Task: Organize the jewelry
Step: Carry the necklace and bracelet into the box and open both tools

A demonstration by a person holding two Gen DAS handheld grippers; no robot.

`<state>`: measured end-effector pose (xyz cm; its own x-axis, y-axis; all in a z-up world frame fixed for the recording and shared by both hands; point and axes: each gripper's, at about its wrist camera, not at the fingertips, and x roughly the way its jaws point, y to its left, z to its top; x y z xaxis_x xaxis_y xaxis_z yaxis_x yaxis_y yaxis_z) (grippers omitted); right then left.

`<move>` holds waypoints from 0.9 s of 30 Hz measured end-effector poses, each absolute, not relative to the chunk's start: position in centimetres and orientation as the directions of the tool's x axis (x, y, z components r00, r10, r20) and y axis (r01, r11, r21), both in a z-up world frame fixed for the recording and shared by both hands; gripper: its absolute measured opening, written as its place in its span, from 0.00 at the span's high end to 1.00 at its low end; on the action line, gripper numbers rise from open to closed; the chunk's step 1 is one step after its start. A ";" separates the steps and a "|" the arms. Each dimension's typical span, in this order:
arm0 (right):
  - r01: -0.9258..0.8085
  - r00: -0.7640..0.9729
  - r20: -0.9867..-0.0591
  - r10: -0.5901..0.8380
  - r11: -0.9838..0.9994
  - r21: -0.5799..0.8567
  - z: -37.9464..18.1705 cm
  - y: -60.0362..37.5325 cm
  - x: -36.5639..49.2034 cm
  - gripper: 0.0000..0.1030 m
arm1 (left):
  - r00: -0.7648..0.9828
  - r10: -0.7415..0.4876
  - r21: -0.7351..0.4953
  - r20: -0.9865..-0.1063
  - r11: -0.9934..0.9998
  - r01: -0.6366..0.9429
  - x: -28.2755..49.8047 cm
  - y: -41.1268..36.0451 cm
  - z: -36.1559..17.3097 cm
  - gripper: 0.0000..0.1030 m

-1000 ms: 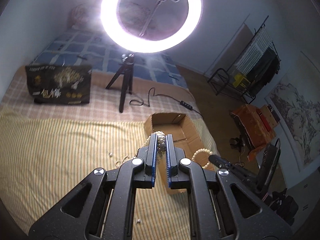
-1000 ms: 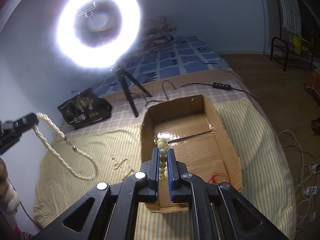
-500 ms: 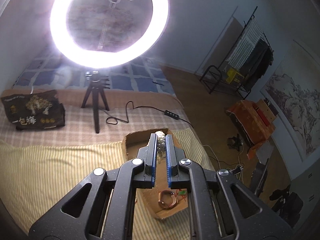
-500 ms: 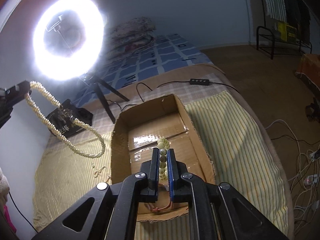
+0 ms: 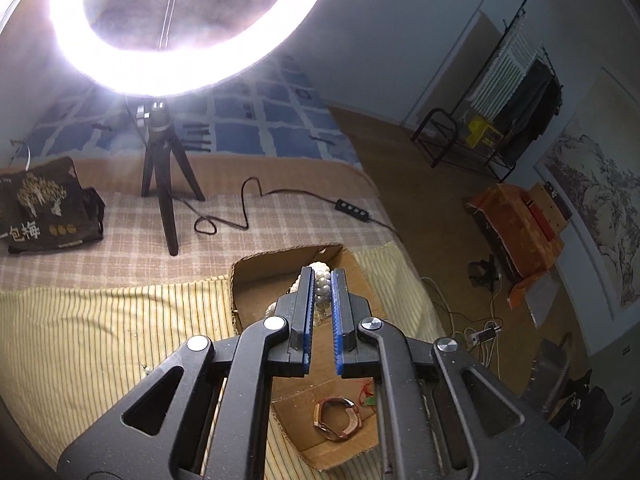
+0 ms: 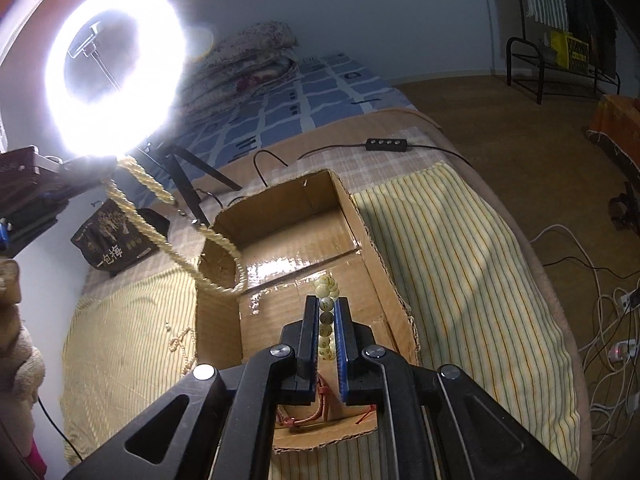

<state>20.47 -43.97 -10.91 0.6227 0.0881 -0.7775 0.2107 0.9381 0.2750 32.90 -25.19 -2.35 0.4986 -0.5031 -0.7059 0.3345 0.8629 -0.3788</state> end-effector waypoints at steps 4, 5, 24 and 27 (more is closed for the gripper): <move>0.214 0.605 -0.792 0.085 0.940 0.264 -11.7 -43.9 20.8 0.95 | 0.489 -0.480 -0.363 -0.728 0.875 0.320 33.6 -25.5 -4.0 0.95; 0.214 0.601 -0.795 0.084 0.941 0.261 -11.9 -43.9 20.9 0.95 | 0.487 -0.476 -0.359 -0.733 0.878 0.317 33.7 -25.5 -4.4 0.95; 0.215 0.568 -0.820 0.062 0.951 0.221 -13.0 -43.1 21.1 0.75 | 0.448 -0.461 -0.334 -0.766 0.881 0.335 34.0 -26.5 -6.7 0.95; 0.215 0.570 -0.820 0.059 0.952 0.218 -12.9 -43.1 21.0 0.75 | 0.451 -0.460 -0.331 -0.765 0.881 0.337 33.8 -26.3 -6.6 0.95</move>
<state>20.99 -43.08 -12.92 0.5700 0.0591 -0.8195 0.2148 0.9520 0.2181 33.77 -26.26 -6.58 0.4505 -0.4599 -0.7652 0.3367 0.8814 -0.3314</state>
